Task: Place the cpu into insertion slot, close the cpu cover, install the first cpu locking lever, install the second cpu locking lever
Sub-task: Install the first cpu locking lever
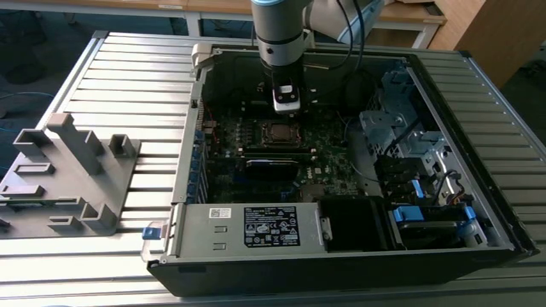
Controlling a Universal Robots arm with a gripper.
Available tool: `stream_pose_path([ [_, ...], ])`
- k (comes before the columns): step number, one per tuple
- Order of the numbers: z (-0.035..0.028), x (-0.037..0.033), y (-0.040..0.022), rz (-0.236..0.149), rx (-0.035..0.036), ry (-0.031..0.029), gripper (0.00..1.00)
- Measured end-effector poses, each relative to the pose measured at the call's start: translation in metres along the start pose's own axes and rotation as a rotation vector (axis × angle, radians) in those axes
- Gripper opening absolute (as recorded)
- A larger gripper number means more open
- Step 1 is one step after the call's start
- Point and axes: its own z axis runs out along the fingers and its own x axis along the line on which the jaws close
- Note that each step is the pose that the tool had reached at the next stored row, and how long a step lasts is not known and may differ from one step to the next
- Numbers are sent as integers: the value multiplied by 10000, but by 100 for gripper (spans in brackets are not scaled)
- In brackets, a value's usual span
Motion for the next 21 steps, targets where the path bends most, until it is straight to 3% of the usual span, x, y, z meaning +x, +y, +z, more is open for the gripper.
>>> stream_pose_path([
  [4,-5,6,20,1,-6,6,11],
  [8,-93,-5,34,6,-3,30,11],
  [15,-96,-6,36,7,-14,42,11],
  [17,-95,-5,38,22,-85,83,11],
  [19,-94,-4,38,51,-210,152,11],
  [21,-94,-4,38,62,-256,180,11],
])
